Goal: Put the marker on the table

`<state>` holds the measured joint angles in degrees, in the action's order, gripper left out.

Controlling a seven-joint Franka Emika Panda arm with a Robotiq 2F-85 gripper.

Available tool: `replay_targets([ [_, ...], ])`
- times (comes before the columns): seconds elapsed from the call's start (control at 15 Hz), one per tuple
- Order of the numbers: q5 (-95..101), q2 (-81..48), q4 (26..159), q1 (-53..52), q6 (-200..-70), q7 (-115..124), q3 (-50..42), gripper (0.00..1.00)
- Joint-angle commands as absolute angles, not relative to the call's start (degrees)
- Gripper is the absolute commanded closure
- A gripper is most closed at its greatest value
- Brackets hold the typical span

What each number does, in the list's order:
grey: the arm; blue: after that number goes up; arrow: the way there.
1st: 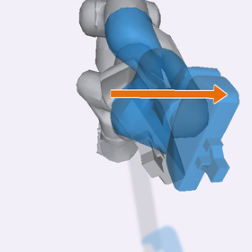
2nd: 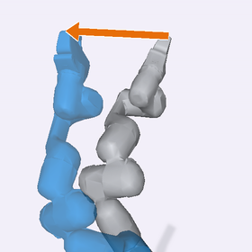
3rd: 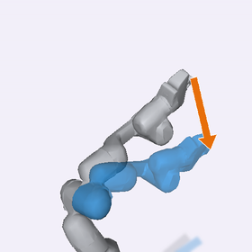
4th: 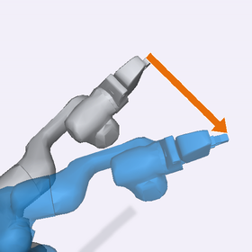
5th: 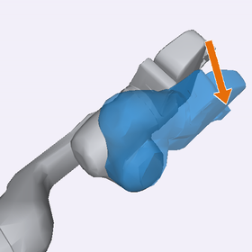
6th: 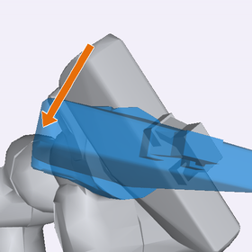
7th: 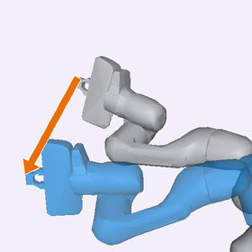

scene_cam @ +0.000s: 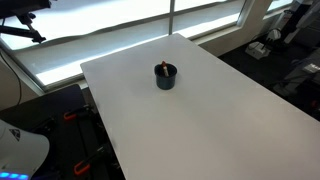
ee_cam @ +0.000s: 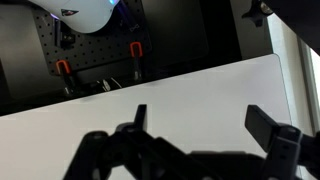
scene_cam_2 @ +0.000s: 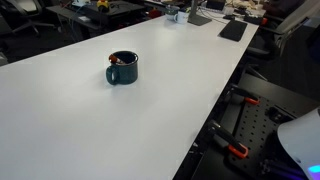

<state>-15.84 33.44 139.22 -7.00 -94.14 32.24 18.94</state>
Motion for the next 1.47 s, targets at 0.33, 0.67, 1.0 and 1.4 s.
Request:
replay_targets([
  [0.33, -15.71, 33.37, 139.16, -7.26, -94.1, 32.35, 18.7, 0.0],
  [0.67, -15.71, 33.37, 139.16, -7.26, -94.1, 32.35, 18.7, 0.0],
  [1.0, -15.71, 33.37, 139.16, -7.26, -94.1, 32.35, 18.7, 0.0],
  [1.4, -16.04, 29.96, 138.62, -6.64, -95.64, 27.63, 16.25, 0.0],
])
